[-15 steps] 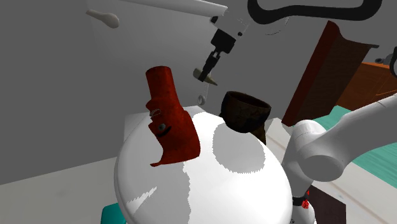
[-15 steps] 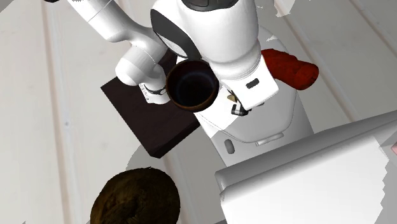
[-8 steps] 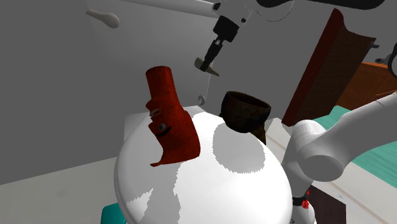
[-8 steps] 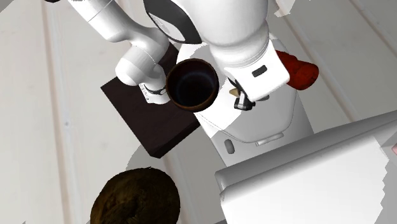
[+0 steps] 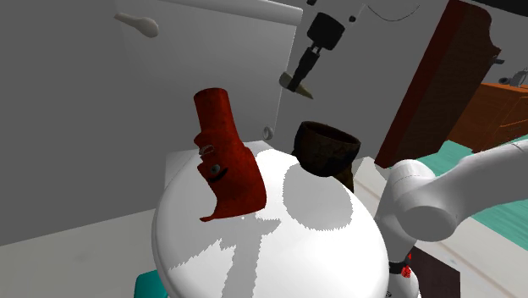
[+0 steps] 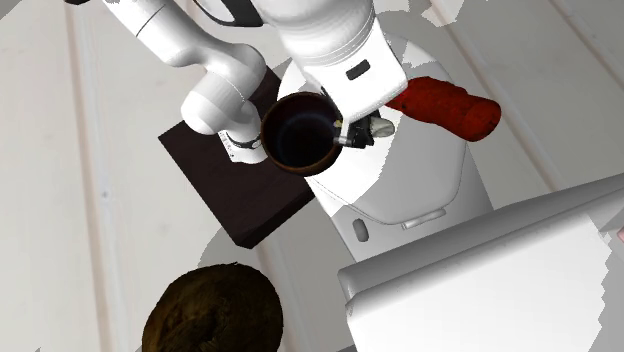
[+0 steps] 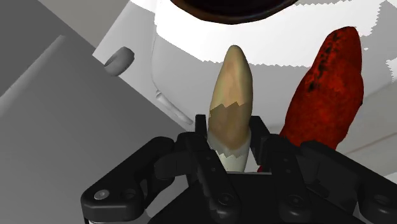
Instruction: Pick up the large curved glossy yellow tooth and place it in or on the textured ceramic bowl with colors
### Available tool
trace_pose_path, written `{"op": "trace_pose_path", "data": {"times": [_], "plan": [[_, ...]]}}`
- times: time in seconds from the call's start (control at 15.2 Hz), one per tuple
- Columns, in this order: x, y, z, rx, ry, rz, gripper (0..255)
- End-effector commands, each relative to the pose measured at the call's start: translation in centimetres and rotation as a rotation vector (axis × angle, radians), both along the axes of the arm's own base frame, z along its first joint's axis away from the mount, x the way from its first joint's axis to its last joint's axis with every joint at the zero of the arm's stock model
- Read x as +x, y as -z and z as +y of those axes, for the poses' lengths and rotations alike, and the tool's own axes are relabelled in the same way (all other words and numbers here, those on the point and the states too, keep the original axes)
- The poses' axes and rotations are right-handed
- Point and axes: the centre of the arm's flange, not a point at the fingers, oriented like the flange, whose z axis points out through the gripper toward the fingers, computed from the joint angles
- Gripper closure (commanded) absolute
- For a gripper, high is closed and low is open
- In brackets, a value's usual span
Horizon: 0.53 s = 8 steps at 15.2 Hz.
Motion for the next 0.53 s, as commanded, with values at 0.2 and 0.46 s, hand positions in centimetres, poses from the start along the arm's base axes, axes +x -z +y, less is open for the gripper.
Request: {"op": "trace_pose_path", "data": {"times": [0.2, 0.46], "plan": [[-6.1, 0.2, -1.8, 0.0, 0.0, 0.0, 255], [-10.2, 0.6, -3.1, 0.0, 0.0, 0.0, 255]]}}
